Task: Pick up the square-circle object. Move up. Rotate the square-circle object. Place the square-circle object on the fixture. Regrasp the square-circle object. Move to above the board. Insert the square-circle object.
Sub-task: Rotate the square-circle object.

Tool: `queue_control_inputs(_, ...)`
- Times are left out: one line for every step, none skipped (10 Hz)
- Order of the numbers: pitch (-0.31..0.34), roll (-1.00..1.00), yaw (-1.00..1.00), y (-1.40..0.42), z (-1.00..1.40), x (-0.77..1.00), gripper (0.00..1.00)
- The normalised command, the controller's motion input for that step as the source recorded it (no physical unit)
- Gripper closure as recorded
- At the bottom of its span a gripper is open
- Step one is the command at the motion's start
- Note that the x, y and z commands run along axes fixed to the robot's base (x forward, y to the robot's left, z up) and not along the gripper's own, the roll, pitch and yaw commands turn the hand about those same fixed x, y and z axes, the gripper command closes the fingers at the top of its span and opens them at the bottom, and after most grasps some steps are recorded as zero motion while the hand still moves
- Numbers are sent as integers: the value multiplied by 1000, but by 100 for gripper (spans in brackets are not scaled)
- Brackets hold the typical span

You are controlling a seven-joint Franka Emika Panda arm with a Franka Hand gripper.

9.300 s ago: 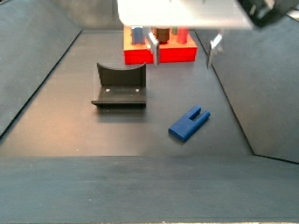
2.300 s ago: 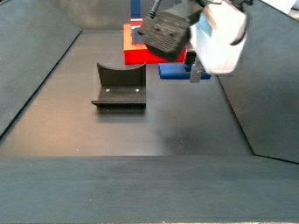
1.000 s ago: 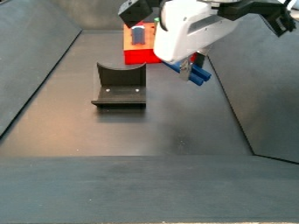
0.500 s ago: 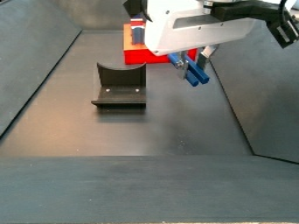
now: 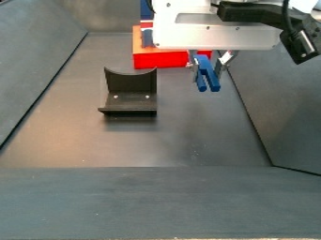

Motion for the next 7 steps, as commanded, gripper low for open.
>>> queue_control_inputs(-93, -76, -446, 25, -20, 32, 100)
queue_control_inputs(-90, -77, -229, 24, -24, 26, 100)
queue_control_inputs(0, 0, 0, 0, -1000, 0, 100)
queue_control_inputs(-10, -1, 46, 0, -1000, 9, 100)
queue_control_inputs(-25, -7, 45, 0, -1000, 19, 100)
queue_control_inputs(-41, -32, 39, -5, -1000, 28, 100)
queue_control_inputs(-57, -62, 29, -2, -1000, 38, 100)
